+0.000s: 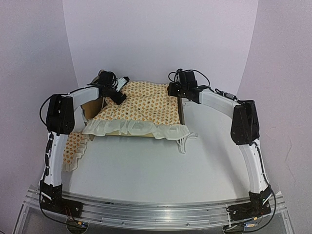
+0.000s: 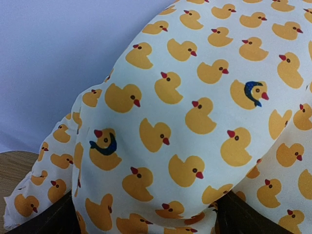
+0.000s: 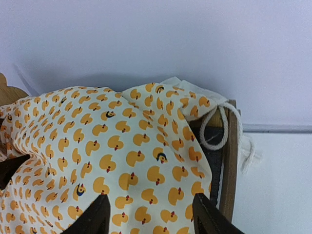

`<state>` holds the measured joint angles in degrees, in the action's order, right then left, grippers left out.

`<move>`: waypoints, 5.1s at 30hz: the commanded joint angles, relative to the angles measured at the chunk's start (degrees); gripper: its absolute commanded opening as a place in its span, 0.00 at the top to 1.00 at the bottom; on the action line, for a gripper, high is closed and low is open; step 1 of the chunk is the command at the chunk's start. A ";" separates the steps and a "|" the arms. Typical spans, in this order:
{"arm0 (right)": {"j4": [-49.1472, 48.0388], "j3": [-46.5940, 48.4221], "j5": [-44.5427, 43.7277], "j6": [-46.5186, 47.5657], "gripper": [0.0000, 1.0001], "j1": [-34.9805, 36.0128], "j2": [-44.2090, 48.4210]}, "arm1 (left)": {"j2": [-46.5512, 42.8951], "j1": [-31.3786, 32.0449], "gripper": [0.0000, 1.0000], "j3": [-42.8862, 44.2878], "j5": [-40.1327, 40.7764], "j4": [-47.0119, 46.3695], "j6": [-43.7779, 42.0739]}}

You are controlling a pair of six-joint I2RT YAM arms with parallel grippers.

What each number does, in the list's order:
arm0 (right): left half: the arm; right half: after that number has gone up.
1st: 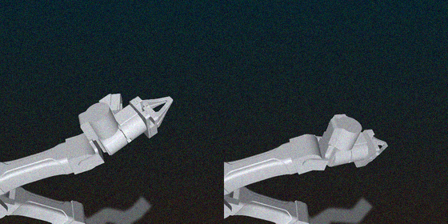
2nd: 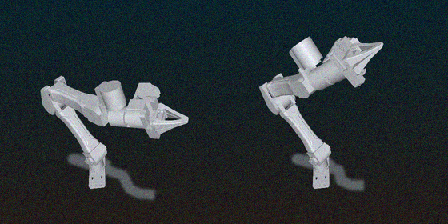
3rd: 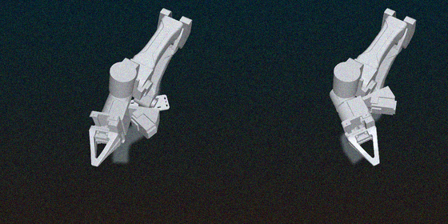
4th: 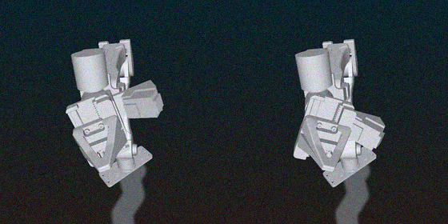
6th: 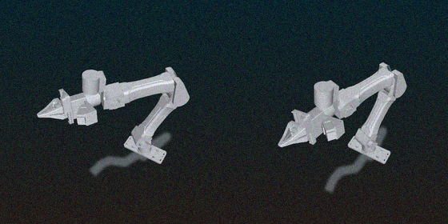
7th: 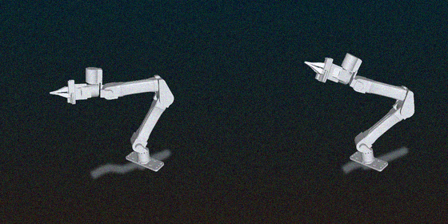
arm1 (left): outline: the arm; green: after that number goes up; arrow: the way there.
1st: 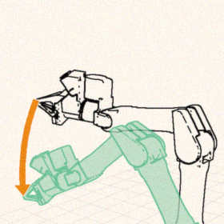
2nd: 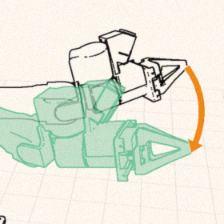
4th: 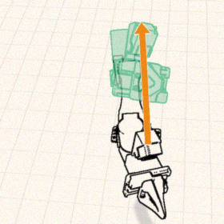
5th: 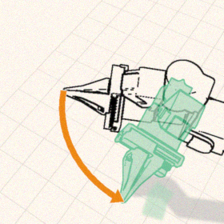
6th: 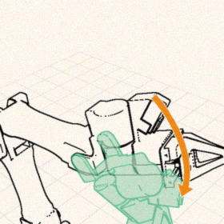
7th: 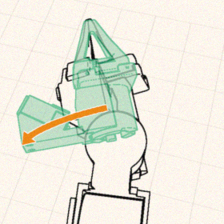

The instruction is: Set up the pet bed

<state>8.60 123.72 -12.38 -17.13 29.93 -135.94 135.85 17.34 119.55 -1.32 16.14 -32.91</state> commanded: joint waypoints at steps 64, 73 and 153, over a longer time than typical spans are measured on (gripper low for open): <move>-13.78 -48.57 32.15 -12.10 1.00 3.41 37.72 | -30.11 25.61 0.31 -29.00 -29.28 0.98 2.92; -13.56 -39.24 31.80 -13.28 1.00 3.58 30.96 | -27.75 25.13 0.45 -32.02 -24.12 -1.77 12.29; -4.34 -38.84 17.96 -28.23 0.85 5.53 33.90 | -16.99 21.08 1.00 -18.40 -32.15 -7.08 20.28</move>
<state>-0.18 86.86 9.48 -50.86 35.09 -106.82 122.17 40.28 97.59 -32.88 4.96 -11.94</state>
